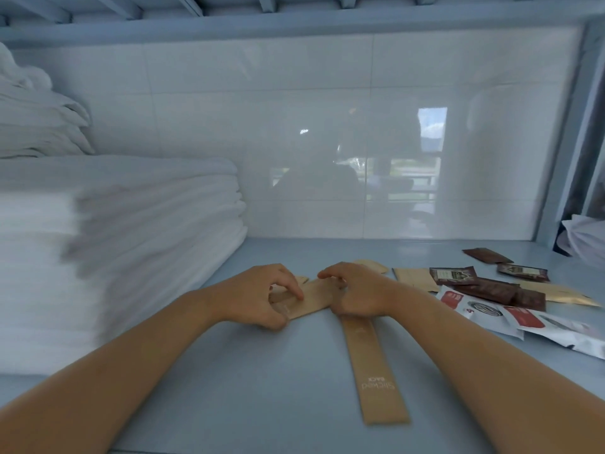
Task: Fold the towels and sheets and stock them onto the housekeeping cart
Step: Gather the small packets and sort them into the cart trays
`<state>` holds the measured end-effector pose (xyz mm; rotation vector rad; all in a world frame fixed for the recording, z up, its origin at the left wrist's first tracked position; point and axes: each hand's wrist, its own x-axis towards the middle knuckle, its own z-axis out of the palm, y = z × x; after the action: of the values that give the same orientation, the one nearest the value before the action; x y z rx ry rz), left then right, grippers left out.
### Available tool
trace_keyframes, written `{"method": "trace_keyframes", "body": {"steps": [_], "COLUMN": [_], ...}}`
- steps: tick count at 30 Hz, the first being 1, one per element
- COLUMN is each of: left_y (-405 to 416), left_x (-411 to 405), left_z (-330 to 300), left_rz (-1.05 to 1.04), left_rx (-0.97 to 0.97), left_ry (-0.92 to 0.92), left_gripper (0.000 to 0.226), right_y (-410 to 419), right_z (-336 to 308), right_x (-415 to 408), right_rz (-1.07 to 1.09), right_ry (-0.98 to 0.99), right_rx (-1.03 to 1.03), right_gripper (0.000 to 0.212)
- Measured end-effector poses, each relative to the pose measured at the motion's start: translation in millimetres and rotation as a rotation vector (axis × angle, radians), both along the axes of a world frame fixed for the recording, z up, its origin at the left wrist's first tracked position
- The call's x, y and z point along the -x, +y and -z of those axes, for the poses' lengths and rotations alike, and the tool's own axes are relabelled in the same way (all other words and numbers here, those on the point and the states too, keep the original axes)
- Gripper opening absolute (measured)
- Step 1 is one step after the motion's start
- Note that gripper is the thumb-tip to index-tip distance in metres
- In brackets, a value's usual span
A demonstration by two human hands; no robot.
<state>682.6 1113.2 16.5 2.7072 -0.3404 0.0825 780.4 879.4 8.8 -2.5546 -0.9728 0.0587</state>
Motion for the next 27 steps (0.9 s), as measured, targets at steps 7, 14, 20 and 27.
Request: {"method": "trace_keyframes", "body": {"steps": [7,14,20,27], "left_y": [4,0,0,-4], "left_x": [-9,-9,-3,-3], "left_z": [7,4,-4,-3], "left_rz": [-0.196,-0.136,-0.042,-0.06], "left_rx": [-0.198,-0.087,-0.139,-0.324], "left_ry": [0.113,0.04,-0.003,0.035], "left_gripper": [0.096,0.082,0.061,0.069], "right_y": [12,20,13,18], "right_z": [5,7,5,1], "right_x": [-3,-1,-4,0], "right_rz": [-0.014,-0.059,-0.052,-0.045], "right_ry": [-0.037,-0.122,-0.002,-0.042], "right_rx": [0.017,-0.184,-0.02,-0.039], "right_gripper": [0.064,0.043,0.077,0.07]}}
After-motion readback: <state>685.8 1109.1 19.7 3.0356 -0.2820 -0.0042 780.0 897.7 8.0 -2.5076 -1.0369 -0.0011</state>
